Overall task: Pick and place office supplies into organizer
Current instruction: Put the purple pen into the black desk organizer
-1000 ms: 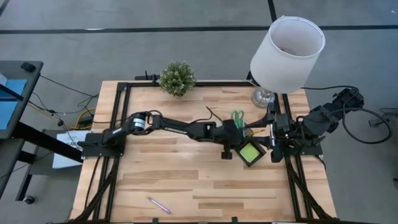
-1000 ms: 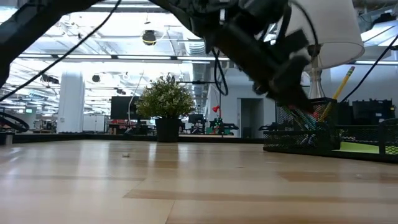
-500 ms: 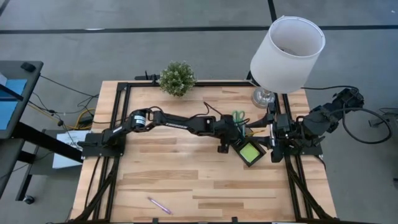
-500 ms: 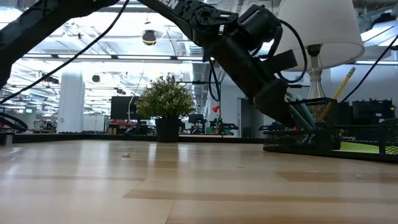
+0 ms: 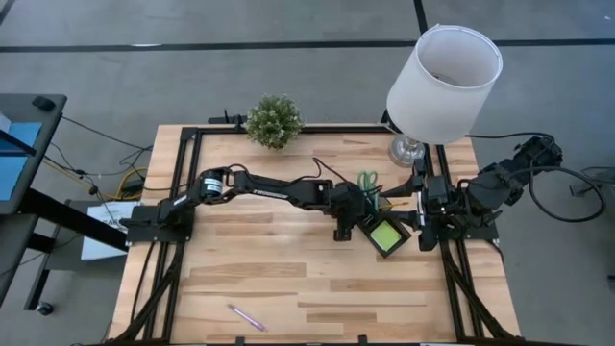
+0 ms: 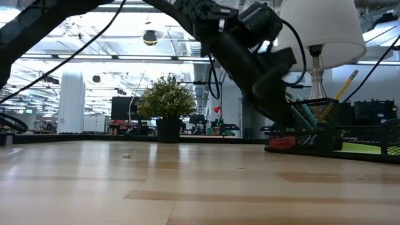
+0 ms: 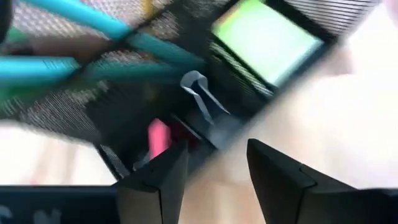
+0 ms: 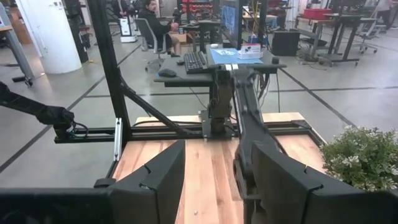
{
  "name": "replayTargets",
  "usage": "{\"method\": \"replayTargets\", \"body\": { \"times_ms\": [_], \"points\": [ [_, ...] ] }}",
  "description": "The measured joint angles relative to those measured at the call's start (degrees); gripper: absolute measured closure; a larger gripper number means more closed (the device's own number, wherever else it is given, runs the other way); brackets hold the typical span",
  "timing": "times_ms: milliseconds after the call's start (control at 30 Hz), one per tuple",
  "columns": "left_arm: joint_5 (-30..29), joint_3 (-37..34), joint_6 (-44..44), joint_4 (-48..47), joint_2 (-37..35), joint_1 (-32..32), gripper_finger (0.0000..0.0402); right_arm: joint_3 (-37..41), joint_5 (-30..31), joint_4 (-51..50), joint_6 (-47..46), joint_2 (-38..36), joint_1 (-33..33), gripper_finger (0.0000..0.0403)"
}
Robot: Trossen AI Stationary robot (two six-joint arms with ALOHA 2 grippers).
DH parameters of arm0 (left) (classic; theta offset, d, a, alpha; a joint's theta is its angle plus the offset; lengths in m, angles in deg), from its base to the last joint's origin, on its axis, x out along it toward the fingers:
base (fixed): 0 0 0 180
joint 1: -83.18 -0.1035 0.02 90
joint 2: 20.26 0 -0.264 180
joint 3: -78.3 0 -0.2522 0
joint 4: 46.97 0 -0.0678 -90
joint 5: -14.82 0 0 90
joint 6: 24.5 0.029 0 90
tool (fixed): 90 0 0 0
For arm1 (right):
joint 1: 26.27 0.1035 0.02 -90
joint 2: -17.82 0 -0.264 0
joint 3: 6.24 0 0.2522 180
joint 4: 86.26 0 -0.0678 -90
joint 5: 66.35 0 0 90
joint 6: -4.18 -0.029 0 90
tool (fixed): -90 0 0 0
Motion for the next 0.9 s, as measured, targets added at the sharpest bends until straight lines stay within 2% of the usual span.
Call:
{"method": "replayTargets", "body": {
  "times_ms": [100, 433, 700, 900],
  "points": [
    [2.2, 0.0, -2.6, -4.0, -2.6, 0.4, 0.0242, 0.0, 0.0, 0.0, 0.0, 0.0, 0.0, 0.0228],
    [0.0, 0.0, -1.5, -17.3, -17.2, 3.1, 0.0242, 0.0, 0.0, 0.0, 0.0, 0.0, 0.0, 0.0228],
    [-9.1, 0.0, -1.5, -35.4, -28.3, 6.2, 0.0242, 0.0, 0.0, 0.0, 0.0, 0.0, 0.0, 0.0228],
    [-14.4, 0.0, -4.3, -37.6, -37.6, 10.2, 0.0242, 0.0, 0.0, 0.0, 0.0, 0.0, 0.0, 0.0228]
  ]
}}
